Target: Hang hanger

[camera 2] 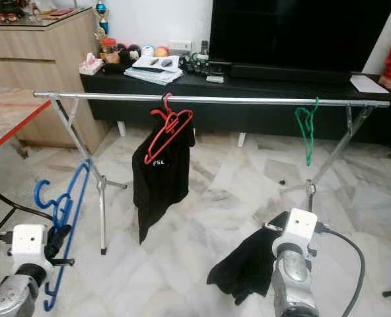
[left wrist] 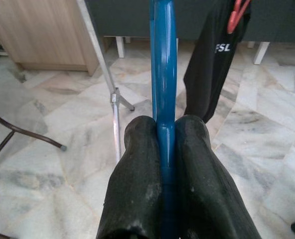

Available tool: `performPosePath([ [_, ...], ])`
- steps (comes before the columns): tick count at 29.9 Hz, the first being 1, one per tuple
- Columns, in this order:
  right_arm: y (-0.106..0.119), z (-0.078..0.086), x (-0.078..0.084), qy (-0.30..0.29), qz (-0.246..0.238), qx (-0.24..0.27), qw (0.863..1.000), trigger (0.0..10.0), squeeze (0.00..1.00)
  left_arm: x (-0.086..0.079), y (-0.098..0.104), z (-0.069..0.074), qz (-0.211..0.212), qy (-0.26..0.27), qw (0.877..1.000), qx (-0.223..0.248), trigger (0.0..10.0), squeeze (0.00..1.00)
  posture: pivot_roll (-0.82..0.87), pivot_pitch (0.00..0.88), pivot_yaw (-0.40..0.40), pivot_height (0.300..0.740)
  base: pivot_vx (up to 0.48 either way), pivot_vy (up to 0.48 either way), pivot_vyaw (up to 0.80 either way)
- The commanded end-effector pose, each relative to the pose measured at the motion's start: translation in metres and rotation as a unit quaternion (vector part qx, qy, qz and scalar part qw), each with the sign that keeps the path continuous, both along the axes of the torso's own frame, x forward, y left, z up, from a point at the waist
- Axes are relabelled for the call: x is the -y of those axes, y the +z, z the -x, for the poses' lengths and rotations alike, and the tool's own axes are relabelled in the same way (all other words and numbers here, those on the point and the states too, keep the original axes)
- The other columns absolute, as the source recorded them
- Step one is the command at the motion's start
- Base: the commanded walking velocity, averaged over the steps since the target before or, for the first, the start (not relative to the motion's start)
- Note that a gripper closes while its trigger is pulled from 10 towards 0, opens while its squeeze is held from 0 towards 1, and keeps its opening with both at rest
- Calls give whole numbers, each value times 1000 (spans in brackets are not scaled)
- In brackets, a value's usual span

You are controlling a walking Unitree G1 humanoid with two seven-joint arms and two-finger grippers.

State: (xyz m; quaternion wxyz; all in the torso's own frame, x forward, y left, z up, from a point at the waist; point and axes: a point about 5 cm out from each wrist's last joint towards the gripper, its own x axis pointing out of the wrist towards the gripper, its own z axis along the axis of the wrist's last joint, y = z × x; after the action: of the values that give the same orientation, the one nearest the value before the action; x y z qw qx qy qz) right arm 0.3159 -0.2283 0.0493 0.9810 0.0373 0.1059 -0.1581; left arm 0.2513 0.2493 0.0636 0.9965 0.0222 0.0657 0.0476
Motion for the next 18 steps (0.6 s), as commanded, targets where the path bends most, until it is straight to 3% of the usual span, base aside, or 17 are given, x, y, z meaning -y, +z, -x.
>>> performPosePath([
  [1,8,-7,-3,1,-2,14,1000,10000,0,1,5,-2,-2,-5,1000,9,10000,0,103,0,13,740,0,0,0],
  [7,13,-14,-13,5,-11,21,1000,10000,0,-6,9,2,0,-11,1000,13,10000,0,99,0,35,740,0,0,0],
  [13,15,-16,-13,5,-13,22,1000,10000,0,-4,12,-2,2,-13,1000,20,10000,0,106,0,29,740,0,0,0],
  [18,21,-20,-14,8,-15,31,999,10000,0,-1,14,-4,5,-15,1000,25,10000,0,114,0,12,740,-246,0,0],
])
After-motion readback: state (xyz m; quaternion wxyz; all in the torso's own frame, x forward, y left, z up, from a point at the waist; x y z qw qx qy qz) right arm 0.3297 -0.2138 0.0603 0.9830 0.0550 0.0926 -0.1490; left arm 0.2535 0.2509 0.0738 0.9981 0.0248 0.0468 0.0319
